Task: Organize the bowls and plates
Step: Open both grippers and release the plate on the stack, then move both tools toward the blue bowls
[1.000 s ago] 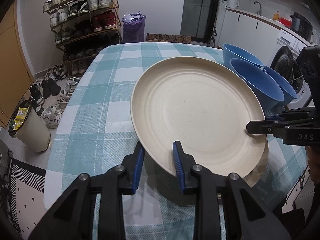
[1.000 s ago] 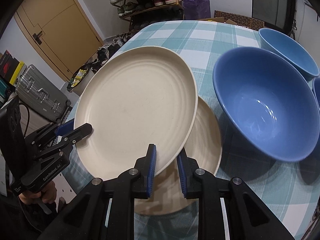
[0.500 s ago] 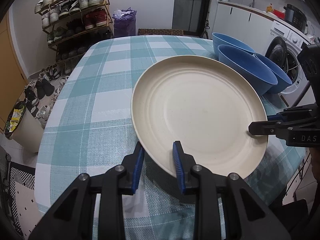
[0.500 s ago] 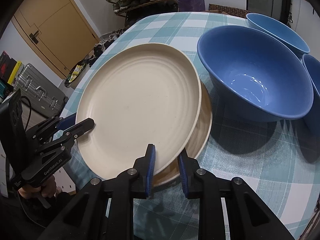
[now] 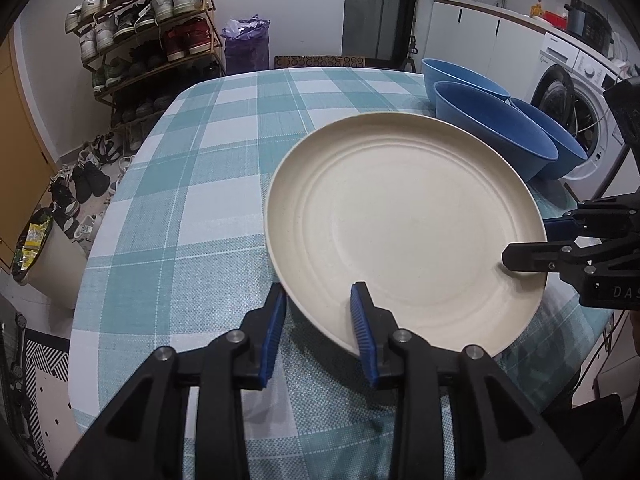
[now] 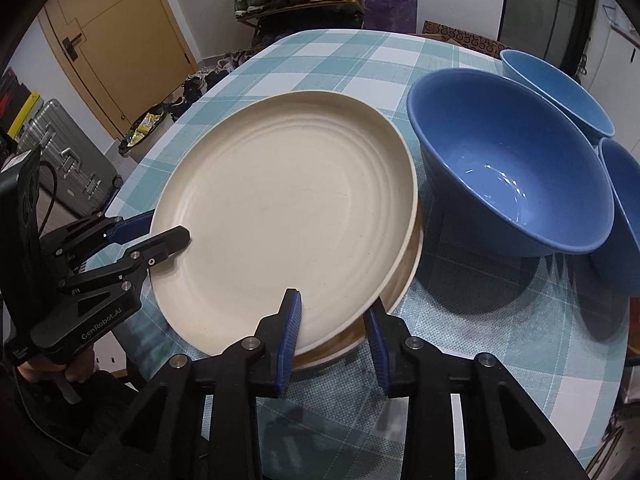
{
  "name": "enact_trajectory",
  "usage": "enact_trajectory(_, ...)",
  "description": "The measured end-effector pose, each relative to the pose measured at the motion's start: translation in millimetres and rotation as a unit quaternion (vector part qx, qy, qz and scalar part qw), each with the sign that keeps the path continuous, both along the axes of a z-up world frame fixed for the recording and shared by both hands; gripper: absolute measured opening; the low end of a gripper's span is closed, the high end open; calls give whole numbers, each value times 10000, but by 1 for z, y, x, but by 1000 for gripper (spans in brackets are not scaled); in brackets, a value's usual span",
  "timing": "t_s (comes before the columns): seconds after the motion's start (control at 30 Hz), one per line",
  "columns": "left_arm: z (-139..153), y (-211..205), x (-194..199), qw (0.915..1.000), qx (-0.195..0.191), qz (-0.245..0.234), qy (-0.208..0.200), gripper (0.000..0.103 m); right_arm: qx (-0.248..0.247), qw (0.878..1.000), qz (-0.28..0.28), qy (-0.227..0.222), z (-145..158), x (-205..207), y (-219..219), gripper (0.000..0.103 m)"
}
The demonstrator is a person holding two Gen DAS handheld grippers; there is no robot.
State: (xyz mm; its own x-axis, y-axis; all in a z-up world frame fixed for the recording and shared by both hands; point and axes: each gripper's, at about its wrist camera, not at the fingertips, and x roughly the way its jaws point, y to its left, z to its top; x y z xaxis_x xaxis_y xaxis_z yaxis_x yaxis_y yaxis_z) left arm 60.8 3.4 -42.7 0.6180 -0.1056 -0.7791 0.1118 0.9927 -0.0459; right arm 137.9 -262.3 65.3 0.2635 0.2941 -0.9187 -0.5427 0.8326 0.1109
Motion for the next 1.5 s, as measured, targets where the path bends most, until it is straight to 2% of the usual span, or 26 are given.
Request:
enact_trajectory(0.07,0,0,-1,10000,23,21,-10,44,15,10000,10,-26,2,-1,-1,36)
enact_trajectory(0.13,0,1,-1,10000,32,32,-15,48,-95,9998,-15,-152,5,-3,-3,43)
enact_trajectory(0.17,0,1,-1,10000,36,37,-11,49,-206,9994,-51,-265,6,-4,-4,50)
enact_trajectory(0.2,-1,1,0,10000,34,37,-8,52,-242,9992,-66,-321,7,-5,-5,52)
enact_trajectory(0.27,0,1,-1,10000,8,35,-12,54,-180,9993,-12,-320,8,-5,-8,52)
enact_trajectory(0.37,0,0,-1,10000,-17,-18,-12,56,-125,9994,23,-329,8,-5,-10,65)
enact_trajectory(0.43,1,-2,-2,10000,-3,-32,-33,64,-42,9995,50,-296,7,-5,-11,66)
enact_trajectory(0.5,2,-2,-2,10000,-40,-47,-51,65,-6,9995,58,-304,8,-6,-12,76)
enact_trajectory(0.57,3,-2,-2,9999,-81,-49,-76,78,-21,9992,60,-387,9,-6,-12,78)
enact_trajectory(0.7,9,-2,-5,9996,-203,-99,-192,83,35,9990,27,-446,10,-7,-15,83)
enact_trajectory(0.73,10,-2,-6,9994,-234,-106,-211,91,72,9989,20,-452,11,-7,-16,84)
enact_trajectory(0.8,14,-2,-7,9993,-224,-88,-294,99,126,9988,19,-463,13,-7,-18,90)
enact_trajectory(0.9,17,-5,-8,9990,-255,-147,-328,99,217,9983,37,-544,18,-9,-20,98)
enact_trajectory(1.0,21,-8,-7,9989,-246,-183,-361,99,319,9976,60,-610,25,-11,-23,101)
enact_trajectory(1.5,48,-36,-1,9970,-139,-422,-641,99,653,9925,-188,-1014,70,-14,-57,102)
